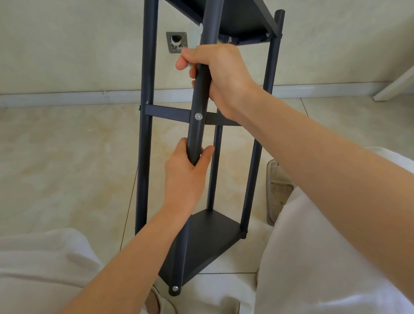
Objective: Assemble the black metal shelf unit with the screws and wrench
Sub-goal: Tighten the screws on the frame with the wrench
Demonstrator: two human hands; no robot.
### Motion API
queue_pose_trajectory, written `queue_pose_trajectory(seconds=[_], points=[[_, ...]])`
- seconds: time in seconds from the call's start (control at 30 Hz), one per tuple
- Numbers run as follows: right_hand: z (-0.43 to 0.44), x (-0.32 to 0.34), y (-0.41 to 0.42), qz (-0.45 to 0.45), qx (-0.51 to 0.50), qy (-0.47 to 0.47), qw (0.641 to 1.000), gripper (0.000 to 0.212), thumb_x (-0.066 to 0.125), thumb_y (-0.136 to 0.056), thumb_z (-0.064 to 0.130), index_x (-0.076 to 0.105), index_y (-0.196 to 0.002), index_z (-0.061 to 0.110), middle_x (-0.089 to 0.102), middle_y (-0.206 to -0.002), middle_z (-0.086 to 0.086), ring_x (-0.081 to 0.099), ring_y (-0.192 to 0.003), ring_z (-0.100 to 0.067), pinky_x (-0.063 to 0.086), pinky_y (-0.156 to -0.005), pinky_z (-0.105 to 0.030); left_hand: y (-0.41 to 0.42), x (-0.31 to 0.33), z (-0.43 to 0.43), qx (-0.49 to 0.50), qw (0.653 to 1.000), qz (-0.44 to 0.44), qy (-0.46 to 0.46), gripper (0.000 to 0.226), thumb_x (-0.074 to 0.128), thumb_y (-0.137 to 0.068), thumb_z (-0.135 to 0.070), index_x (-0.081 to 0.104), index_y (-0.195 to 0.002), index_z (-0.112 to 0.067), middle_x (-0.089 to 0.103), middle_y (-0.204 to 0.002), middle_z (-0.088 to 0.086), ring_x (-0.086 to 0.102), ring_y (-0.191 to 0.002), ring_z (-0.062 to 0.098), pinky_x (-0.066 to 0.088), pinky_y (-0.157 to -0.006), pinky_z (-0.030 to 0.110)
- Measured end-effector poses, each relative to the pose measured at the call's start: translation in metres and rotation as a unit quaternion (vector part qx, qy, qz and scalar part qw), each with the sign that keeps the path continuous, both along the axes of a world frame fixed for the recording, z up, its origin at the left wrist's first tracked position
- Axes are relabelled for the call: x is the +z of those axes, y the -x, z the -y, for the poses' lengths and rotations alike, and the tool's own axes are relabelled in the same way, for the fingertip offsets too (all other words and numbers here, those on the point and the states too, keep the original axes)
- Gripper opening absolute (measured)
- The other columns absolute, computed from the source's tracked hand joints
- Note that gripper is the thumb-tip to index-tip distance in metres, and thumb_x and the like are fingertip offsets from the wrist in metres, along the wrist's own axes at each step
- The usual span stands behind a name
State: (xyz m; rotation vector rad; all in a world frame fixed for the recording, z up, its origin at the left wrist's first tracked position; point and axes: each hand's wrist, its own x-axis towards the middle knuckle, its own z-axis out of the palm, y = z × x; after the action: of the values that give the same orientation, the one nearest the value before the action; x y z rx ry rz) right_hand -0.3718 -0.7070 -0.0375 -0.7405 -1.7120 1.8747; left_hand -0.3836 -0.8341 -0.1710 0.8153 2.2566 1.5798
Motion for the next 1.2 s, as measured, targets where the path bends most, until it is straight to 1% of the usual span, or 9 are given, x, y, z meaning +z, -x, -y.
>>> queue_pose_trajectory(seconds=[0.13,0.3,0.53,0.63,0.73,0.87,0.93,1.07,1.2], points=[[0.002,0.001,0.004,0.015,0.01,-0.024,1.0,0.014,0.063,-0.091,0.007,0.069,-0.084,-0.004,0.052,-0.087,-0.012,0.048,-0.081,-0.019,0.048,-0.076,-0.027,-0.003,-0.001,-0.002,0.023,1.0,-0.008,-0.017,0.026,0.062,-0.098,-0.037,0.048,-0.077,-0.029,0.049,-0.056,-0.021,0.046,-0.049,0.001,0.037,-0.045,0.01],[-0.001,0.0,0.003,0.043,0.042,-0.134,0.989,0.021,0.061,-0.094,0.01,0.073,-0.082,-0.002,0.056,-0.084,-0.007,0.054,-0.084,-0.017,0.055,-0.09,-0.034,-0.004,-0.001,0.0,0.03,0.999,-0.015,-0.032,0.027,0.062,-0.098,-0.036,0.047,-0.076,-0.031,0.051,-0.057,-0.025,0.05,-0.051,0.0,0.038,-0.045,0.009],[0.0,-0.011,-0.008,0.071,0.057,-0.223,0.971,0.025,0.06,-0.096,0.017,0.078,-0.085,0.004,0.07,-0.086,-0.001,0.064,-0.095,-0.011,0.047,-0.103,-0.037,0.003,-0.003,0.0,0.048,0.998,-0.017,-0.037,0.032,0.065,-0.096,-0.036,0.046,-0.072,-0.028,0.045,-0.052,-0.017,0.044,-0.049,0.005,0.037,-0.045,0.012],[-0.001,-0.016,-0.015,0.086,0.065,-0.251,0.962,0.023,0.06,-0.096,0.016,0.077,-0.086,0.006,0.074,-0.093,-0.006,0.066,-0.095,-0.013,0.051,-0.096,-0.029,0.004,-0.002,-0.001,0.048,0.998,-0.013,-0.044,0.034,0.066,-0.096,-0.034,0.045,-0.07,-0.028,0.046,-0.053,-0.018,0.045,-0.049,0.004,0.036,-0.045,0.011],[-0.002,-0.023,-0.024,0.091,0.065,-0.273,0.955,0.022,0.062,-0.093,0.016,0.076,-0.077,0.01,0.068,-0.09,-0.018,0.062,-0.086,-0.022,0.051,-0.089,-0.035,0.008,-0.002,-0.002,0.056,0.997,-0.005,-0.051,0.037,0.067,-0.096,-0.033,0.043,-0.069,-0.028,0.039,-0.056,-0.012,0.042,-0.047,0.005,0.035,-0.045,0.012],[-0.005,-0.044,-0.031,0.115,0.014,-0.293,0.949,0.029,0.066,-0.09,0.017,0.07,-0.084,-0.012,0.06,-0.101,-0.032,0.054,-0.092,-0.024,0.044,-0.081,-0.024,0.011,-0.001,-0.004,0.055,0.997,-0.008,-0.056,0.038,0.068,-0.096,-0.032,0.041,-0.068,-0.028,0.039,-0.058,-0.01,0.042,-0.046,0.005,0.035,-0.046,0.013],[-0.005,-0.061,-0.033,0.131,-0.031,-0.288,0.948,0.032,0.065,-0.09,0.017,0.068,-0.083,-0.015,0.06,-0.093,-0.033,0.051,-0.085,-0.023,0.042,-0.07,-0.014,0.013,-0.001,-0.004,0.057,0.997,-0.013,-0.056,0.037,0.066,-0.096,-0.033,0.043,-0.069,-0.027,0.04,-0.058,-0.01,0.043,-0.047,0.004,0.036,-0.046,0.014],[0.006,-0.09,-0.034,0.146,-0.051,-0.236,0.959,0.03,0.056,-0.097,0.019,0.072,-0.077,0.003,0.053,-0.067,-0.011,0.048,-0.061,-0.013,0.038,-0.061,-0.021,0.019,0.002,-0.004,0.055,0.997,-0.011,-0.051,0.034,0.058,-0.099,-0.042,0.047,-0.072,-0.026,0.045,-0.06,-0.007,0.047,-0.051,0.008,0.045,-0.049,0.024],[0.021,-0.116,-0.032,0.111,-0.087,-0.17,0.975,0.032,0.05,-0.102,0.019,0.065,-0.074,0.019,0.045,-0.05,0.009,0.041,-0.048,-0.004,0.037,-0.054,-0.018,0.025,0.005,-0.002,0.044,0.998,-0.002,-0.053,0.037,0.052,-0.1,-0.047,0.047,-0.072,-0.025,0.05,-0.061,0.001,0.055,-0.056,0.027,0.051,-0.054,0.038]])
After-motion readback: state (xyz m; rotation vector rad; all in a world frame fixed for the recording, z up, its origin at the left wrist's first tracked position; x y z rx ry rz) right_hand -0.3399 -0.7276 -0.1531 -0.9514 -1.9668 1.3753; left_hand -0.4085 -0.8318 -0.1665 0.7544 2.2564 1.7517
